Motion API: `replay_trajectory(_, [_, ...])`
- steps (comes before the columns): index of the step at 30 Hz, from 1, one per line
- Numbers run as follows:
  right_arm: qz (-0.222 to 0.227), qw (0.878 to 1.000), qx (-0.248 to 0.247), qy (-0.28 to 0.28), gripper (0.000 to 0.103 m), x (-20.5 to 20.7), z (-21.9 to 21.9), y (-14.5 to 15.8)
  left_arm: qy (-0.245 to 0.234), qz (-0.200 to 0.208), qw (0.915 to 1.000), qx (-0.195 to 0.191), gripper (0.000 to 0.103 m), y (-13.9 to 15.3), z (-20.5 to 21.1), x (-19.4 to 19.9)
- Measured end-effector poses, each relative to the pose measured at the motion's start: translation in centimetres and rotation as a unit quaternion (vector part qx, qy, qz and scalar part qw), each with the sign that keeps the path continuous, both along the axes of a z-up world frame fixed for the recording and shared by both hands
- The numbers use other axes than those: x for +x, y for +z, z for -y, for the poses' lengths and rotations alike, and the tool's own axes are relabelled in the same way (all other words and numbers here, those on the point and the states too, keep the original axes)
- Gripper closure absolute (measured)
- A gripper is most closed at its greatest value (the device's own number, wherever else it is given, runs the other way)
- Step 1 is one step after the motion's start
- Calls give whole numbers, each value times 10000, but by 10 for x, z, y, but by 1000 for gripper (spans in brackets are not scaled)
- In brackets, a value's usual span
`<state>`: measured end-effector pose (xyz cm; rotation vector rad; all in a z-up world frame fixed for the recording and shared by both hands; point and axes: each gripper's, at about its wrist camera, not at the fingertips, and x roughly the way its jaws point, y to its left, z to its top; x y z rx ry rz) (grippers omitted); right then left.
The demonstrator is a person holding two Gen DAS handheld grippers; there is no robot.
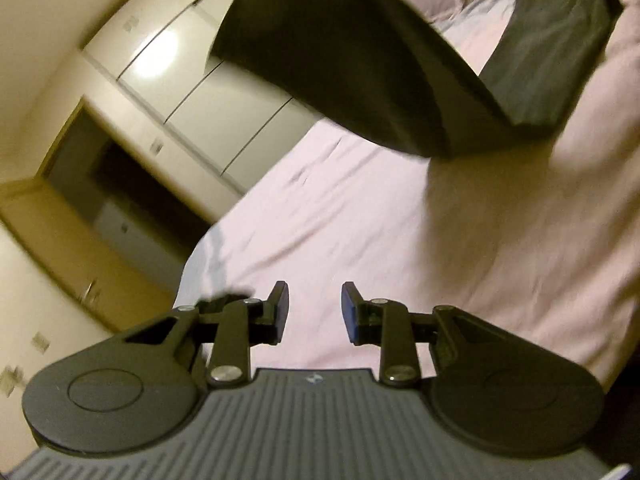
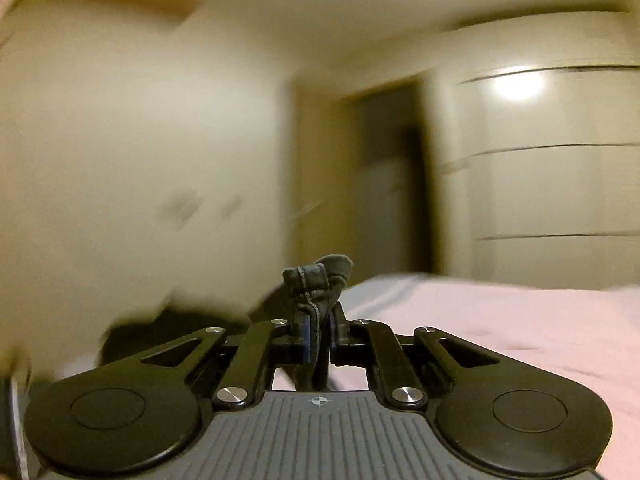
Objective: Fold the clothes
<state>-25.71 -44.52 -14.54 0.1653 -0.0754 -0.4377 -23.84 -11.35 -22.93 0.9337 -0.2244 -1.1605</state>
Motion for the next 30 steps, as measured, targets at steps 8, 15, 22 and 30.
replay_trajectory(8, [364,9151,3379,-2171,95,-173,112,-138,-1201,-206,9924,164,72,6,84,-81])
replay_trajectory(15, [431,9005,3914,-1843,86,-187,123,-170,-1860,-368,9777,898,70,-8,146,-134])
replay_trajectory(22, [498,8937,4207,-1476,86,-205,138,-170,-2020,-313,9672,1506,79,-28,167,-142])
replay_trajectory(30, [113,9115,3844,-1460,93,-237,136,-141,-2216,-542,9623,1482,80,-9,160,-137])
